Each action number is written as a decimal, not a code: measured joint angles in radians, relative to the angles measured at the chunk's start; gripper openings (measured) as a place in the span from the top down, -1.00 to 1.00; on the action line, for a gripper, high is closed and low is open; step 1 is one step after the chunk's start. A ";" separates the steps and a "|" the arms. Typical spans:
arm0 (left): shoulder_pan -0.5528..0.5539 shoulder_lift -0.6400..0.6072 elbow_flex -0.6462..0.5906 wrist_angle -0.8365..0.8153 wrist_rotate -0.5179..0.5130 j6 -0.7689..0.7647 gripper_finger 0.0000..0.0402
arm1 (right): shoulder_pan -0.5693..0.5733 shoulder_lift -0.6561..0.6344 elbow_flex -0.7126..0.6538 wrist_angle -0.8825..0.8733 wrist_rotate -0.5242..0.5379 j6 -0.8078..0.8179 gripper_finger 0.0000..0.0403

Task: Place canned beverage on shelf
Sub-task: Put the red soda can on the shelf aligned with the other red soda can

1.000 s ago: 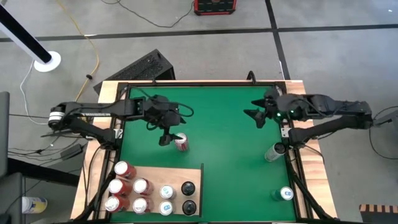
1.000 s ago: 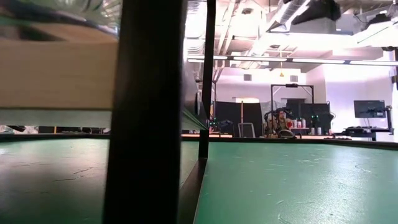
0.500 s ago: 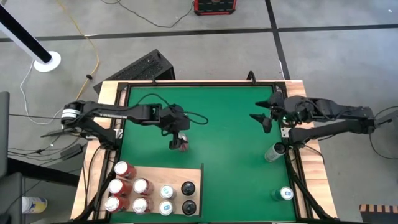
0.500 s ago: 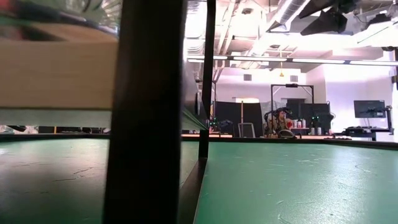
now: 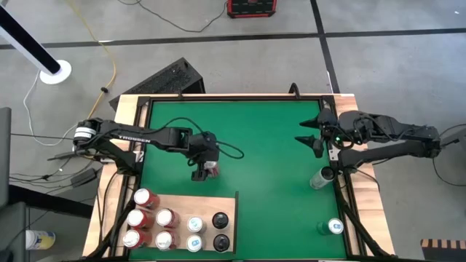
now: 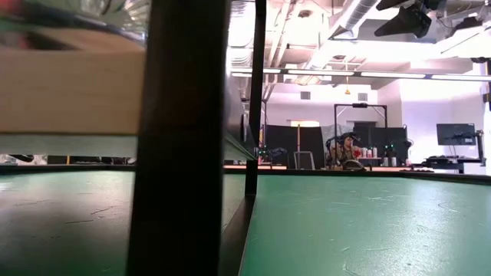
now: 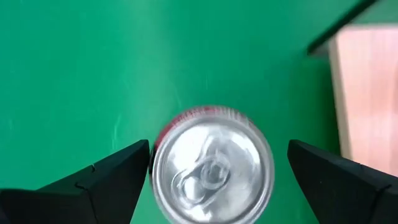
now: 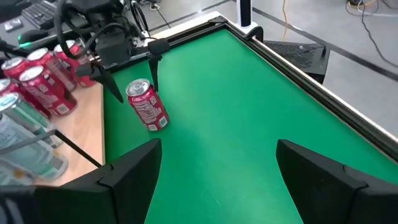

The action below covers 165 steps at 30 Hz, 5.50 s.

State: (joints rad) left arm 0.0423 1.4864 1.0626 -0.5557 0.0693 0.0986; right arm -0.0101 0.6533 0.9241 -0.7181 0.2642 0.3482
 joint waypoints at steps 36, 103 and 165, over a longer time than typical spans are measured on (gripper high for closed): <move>-0.002 -0.101 0.011 -0.082 -0.023 0.026 -0.38 | 0.004 0.100 0.000 0.001 0.007 0.212 -0.69; -0.505 -0.332 -0.025 -0.354 -0.020 -0.278 -0.38 | 0.003 0.100 0.000 0.027 0.049 0.174 -0.69; -0.525 -0.258 0.227 -0.478 -0.142 -0.213 -0.66 | 0.003 0.100 0.001 0.046 0.050 0.173 -0.69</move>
State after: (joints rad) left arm -0.4828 1.2282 1.2900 -1.0337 -0.0728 -0.1142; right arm -0.0071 0.7532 0.9249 -0.6724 0.3138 0.5214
